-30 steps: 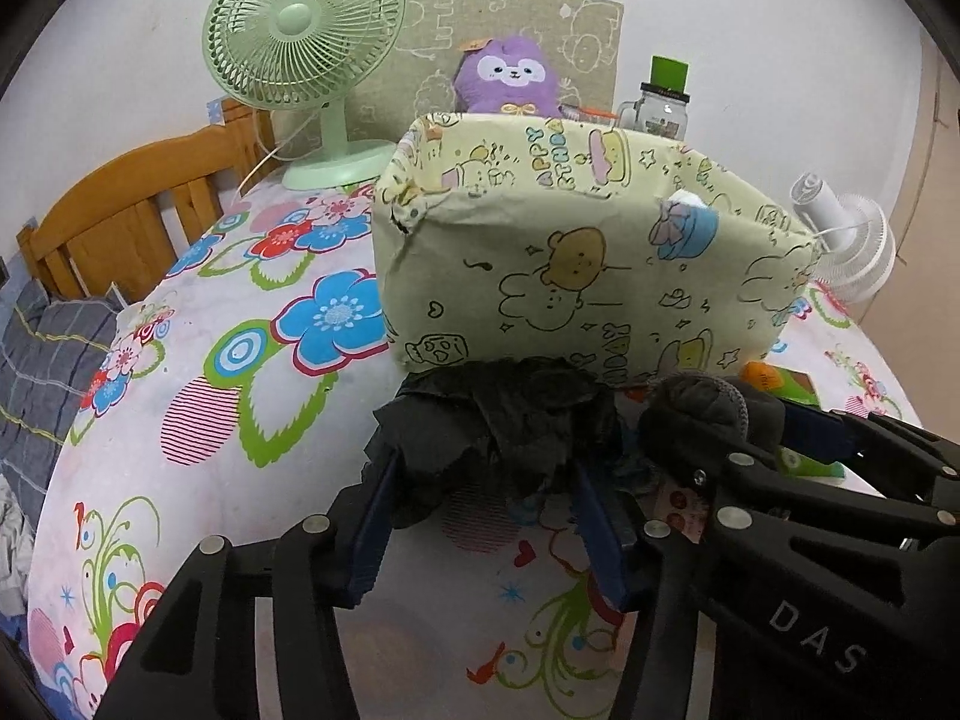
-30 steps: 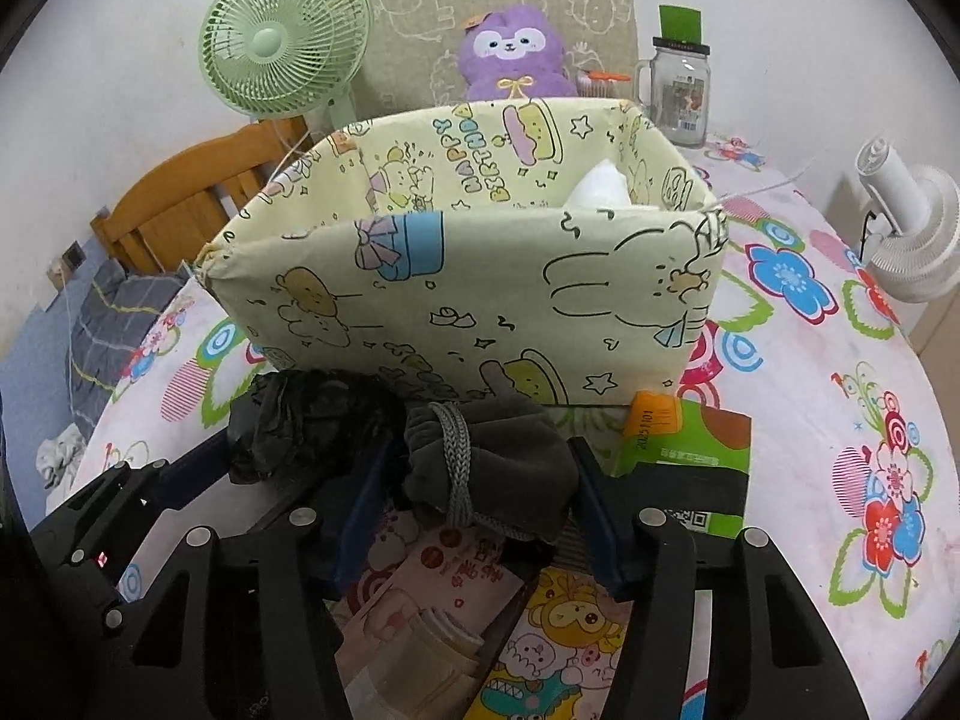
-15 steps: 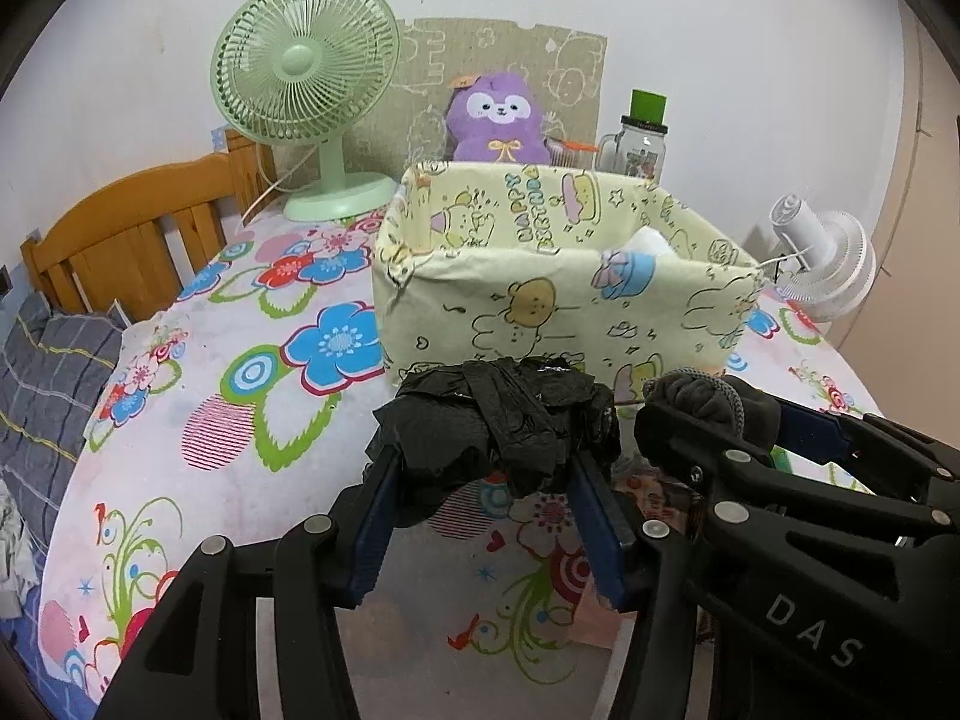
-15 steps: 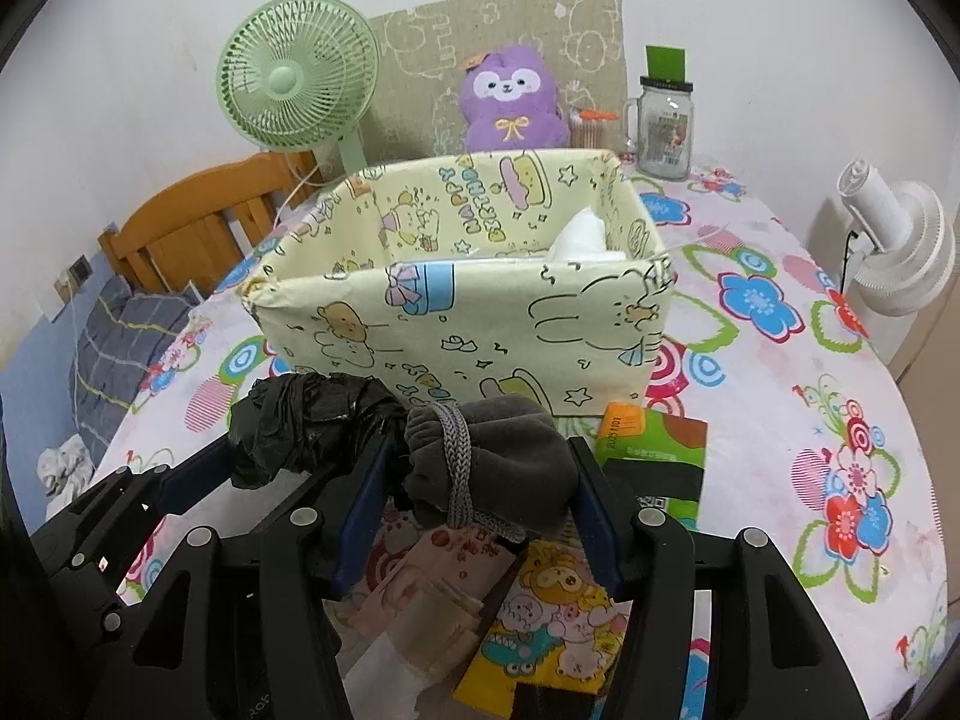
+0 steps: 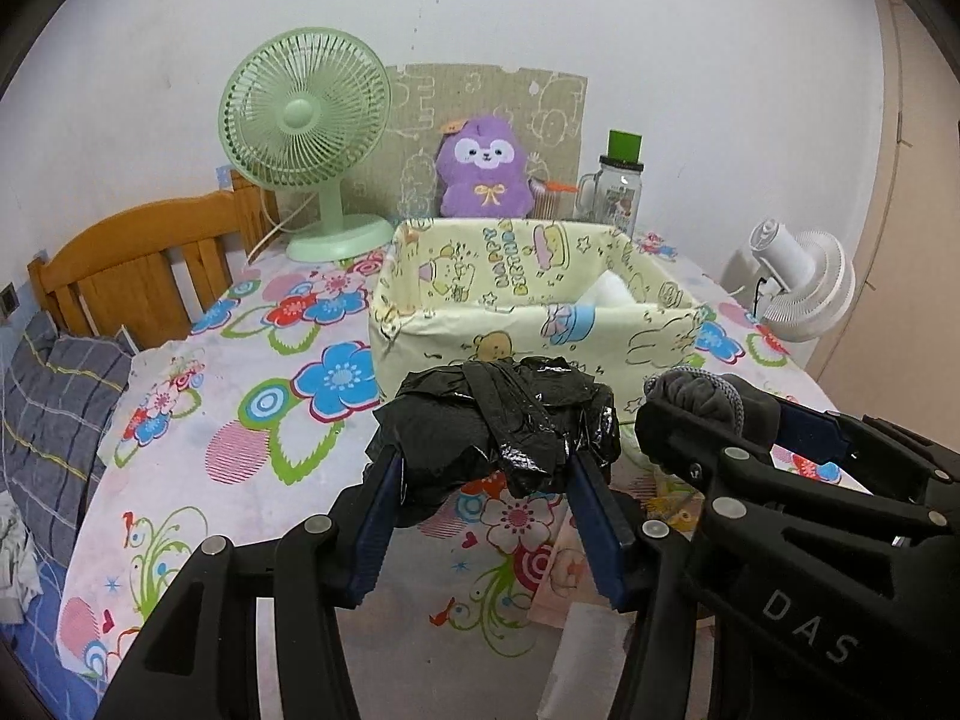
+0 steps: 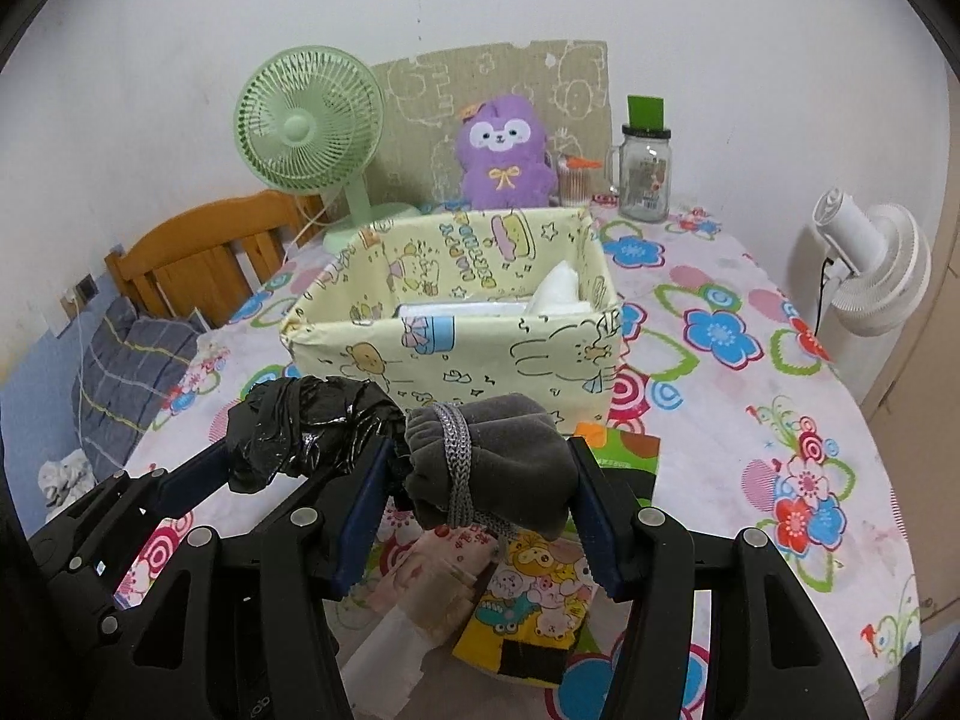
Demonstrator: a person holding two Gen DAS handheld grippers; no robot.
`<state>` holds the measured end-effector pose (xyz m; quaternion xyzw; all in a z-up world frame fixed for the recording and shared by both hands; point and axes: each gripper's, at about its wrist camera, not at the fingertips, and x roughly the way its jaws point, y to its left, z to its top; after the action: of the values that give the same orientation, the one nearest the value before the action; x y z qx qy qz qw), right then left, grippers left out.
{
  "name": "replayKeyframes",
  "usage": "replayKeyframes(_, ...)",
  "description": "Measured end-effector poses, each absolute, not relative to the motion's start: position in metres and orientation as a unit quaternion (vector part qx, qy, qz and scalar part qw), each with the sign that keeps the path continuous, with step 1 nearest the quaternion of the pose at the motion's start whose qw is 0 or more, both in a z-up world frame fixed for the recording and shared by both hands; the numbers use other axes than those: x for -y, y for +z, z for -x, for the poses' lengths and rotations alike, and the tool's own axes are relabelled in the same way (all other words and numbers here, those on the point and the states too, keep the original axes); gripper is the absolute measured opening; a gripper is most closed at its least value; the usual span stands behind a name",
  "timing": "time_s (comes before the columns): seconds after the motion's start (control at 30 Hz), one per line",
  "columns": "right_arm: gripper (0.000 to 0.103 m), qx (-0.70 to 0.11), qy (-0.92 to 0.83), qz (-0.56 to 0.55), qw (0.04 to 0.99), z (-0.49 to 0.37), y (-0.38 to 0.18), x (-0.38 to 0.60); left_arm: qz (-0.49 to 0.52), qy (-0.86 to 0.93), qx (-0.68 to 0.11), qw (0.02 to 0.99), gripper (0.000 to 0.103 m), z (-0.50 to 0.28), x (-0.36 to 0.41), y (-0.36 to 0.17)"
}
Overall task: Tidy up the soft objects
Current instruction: 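Lift the black bag with the left tool while the right tool carries the grey item toward the box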
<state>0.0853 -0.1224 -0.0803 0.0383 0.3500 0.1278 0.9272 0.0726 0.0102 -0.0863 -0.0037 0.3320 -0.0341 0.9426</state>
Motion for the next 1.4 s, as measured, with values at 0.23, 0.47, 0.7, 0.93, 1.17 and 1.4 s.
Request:
replayKeyframes(0.23, 0.060, -0.332, 0.128, -0.036, 0.934, -0.074, -0.065, 0.126, 0.003, -0.032, -0.316, 0.948, 0.057, -0.061, -0.008, -0.071)
replayKeyframes(0.47, 0.060, -0.314, 0.126, -0.037, 0.940, -0.063, -0.048, 0.131, 0.000, -0.032, -0.299, 0.954, 0.057, -0.052, -0.004, -0.054)
replayKeyframes(0.7, 0.060, -0.301, 0.123, -0.037, 0.945, -0.056, -0.034, 0.136, -0.004, -0.033, -0.288, 0.957, 0.057, -0.047, 0.000, -0.041)
replayKeyframes(0.93, 0.060, -0.290, 0.119, -0.036, 0.949, -0.052, -0.021, 0.139, -0.008, -0.038, -0.277, 0.960, 0.057, -0.044, 0.006, -0.028)
replayKeyframes(1.17, 0.060, -0.283, 0.113, -0.036, 0.952, -0.054, -0.010, 0.141, -0.012, -0.045, -0.270, 0.962, 0.057, -0.047, 0.009, -0.017)
replayKeyframes(1.4, 0.060, -0.279, 0.113, -0.033, 0.953, -0.061, -0.002, 0.140, -0.013, -0.043, -0.266, 0.963, 0.057, -0.053, 0.010, -0.009)
